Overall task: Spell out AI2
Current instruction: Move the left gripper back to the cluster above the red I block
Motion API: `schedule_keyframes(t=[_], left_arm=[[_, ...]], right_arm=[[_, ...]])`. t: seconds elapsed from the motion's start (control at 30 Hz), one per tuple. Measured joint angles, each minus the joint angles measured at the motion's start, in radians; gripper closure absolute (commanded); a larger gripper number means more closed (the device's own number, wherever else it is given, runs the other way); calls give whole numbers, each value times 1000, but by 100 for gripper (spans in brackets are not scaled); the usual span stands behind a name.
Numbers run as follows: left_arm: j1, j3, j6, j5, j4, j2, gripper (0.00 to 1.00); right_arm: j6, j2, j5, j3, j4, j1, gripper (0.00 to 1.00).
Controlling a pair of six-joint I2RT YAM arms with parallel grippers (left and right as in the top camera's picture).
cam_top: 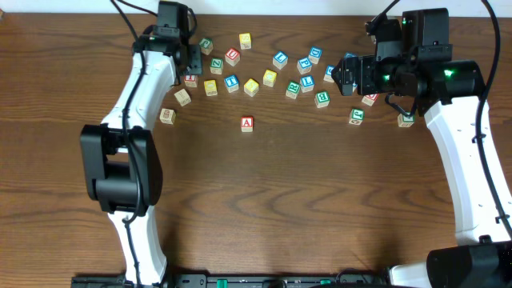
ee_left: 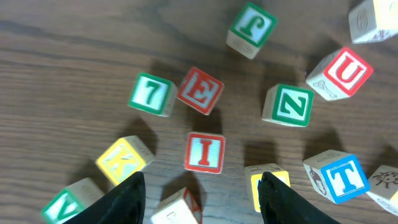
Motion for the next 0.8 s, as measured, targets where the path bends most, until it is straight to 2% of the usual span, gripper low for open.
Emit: schedule_keyframes(t=[0.37, 0.43, 0.8], left_arm=[[-4, 0, 22, 8, 67, 103, 44], [-4, 0, 22, 8, 78, 117, 48], [-4, 0, 21, 7, 89, 196, 60]], right_arm=[[0, 0, 0, 0, 0, 0, 1], [0, 0, 0, 0, 0, 0, 1], [0, 0, 0, 0, 0, 0, 1]])
